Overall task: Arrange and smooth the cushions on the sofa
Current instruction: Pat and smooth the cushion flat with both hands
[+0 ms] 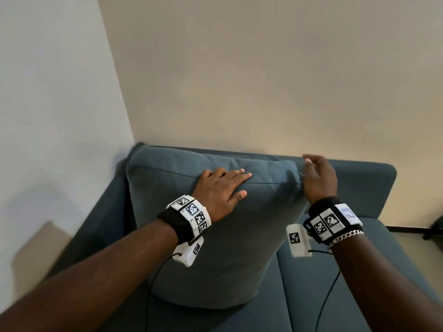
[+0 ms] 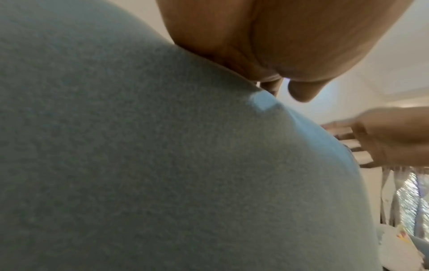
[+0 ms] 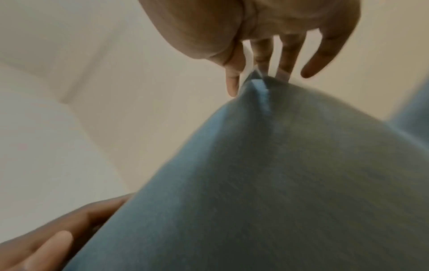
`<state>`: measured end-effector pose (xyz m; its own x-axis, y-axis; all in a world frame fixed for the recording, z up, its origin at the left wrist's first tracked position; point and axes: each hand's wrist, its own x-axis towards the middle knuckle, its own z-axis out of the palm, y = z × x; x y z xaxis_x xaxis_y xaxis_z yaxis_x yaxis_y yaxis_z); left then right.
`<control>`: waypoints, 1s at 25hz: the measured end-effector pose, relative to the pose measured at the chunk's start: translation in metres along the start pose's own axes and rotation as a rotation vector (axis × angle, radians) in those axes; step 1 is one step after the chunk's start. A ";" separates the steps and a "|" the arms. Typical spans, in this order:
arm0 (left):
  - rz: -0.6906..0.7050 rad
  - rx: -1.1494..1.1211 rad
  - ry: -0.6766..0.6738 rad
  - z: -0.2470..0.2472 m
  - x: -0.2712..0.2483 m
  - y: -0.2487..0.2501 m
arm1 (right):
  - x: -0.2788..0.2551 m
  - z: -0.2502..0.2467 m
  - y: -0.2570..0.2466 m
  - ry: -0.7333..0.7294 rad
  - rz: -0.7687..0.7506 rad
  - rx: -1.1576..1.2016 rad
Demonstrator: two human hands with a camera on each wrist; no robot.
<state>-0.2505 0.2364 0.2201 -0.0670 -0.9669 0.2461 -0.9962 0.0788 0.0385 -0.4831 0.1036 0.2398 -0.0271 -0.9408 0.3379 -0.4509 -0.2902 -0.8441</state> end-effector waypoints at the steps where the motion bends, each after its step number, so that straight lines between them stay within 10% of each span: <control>1: 0.038 0.019 -0.010 -0.003 -0.002 -0.001 | 0.001 -0.004 -0.022 0.037 -0.145 -0.020; 4: -0.049 0.087 0.053 -0.020 -0.006 -0.027 | -0.006 -0.022 -0.092 0.132 -0.488 -0.076; 8: -0.487 0.134 -0.037 -0.031 -0.019 -0.074 | -0.020 -0.023 -0.120 0.508 -0.548 -0.170; 12: -0.416 0.155 0.023 -0.017 -0.034 -0.080 | -0.039 0.047 -0.022 -0.586 -0.278 -0.895; 14: -0.385 0.176 0.030 -0.009 -0.037 -0.076 | -0.033 0.045 -0.017 -0.733 -0.213 -0.924; 21: -0.365 0.173 0.182 -0.007 -0.040 -0.076 | -0.036 0.011 -0.093 0.289 -0.618 -0.097; 25: -0.353 0.142 0.186 0.006 -0.045 -0.069 | -0.076 0.069 -0.022 -0.566 -0.411 -0.855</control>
<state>-0.1786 0.2732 0.2004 0.2783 -0.8671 0.4131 -0.9548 -0.2965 0.0208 -0.4095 0.1693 0.2044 0.5803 -0.8079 0.1028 -0.8058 -0.5879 -0.0710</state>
